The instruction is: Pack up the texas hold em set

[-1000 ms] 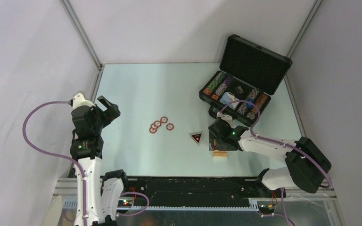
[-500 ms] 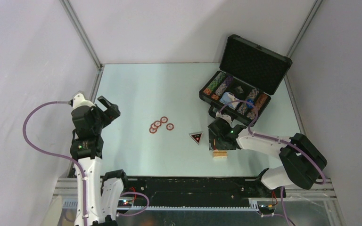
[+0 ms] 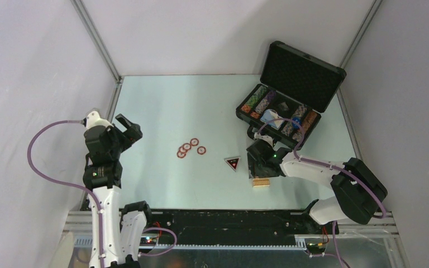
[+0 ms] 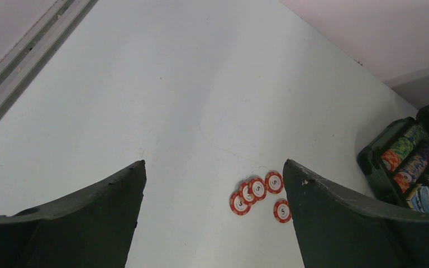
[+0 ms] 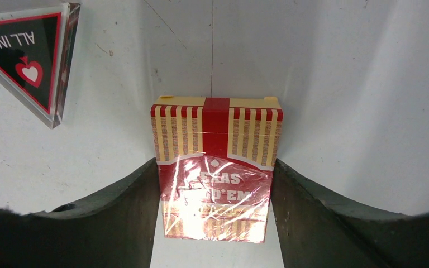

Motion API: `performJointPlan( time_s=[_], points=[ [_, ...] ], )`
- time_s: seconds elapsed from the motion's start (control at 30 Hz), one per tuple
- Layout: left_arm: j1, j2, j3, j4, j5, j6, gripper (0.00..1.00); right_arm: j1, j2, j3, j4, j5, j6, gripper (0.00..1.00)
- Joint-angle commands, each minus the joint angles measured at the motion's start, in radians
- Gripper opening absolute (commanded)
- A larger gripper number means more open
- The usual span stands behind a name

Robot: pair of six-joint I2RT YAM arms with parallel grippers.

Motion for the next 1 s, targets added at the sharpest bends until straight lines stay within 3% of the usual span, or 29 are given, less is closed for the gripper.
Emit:
performJointPlan(
  time_s=[0.0,0.33,0.63,0.97],
  points=[
    [0.01,0.003,-0.006,0.02,0.029,0.017,0.96,-0.003,-0.01,0.063,-0.026,0.016,-0.087,0.57],
    [0.009,0.005,-0.008,0.021,0.041,0.016,0.96,-0.045,-0.061,0.164,-0.03,0.005,-0.243,0.54],
    [0.01,0.007,-0.009,0.02,0.052,0.013,0.96,-0.162,-0.084,0.368,-0.024,-0.05,-0.528,0.56],
    [0.01,0.008,-0.017,0.02,0.072,0.002,0.96,-0.43,-0.026,0.487,0.13,-0.411,-0.914,0.57]
  ],
)
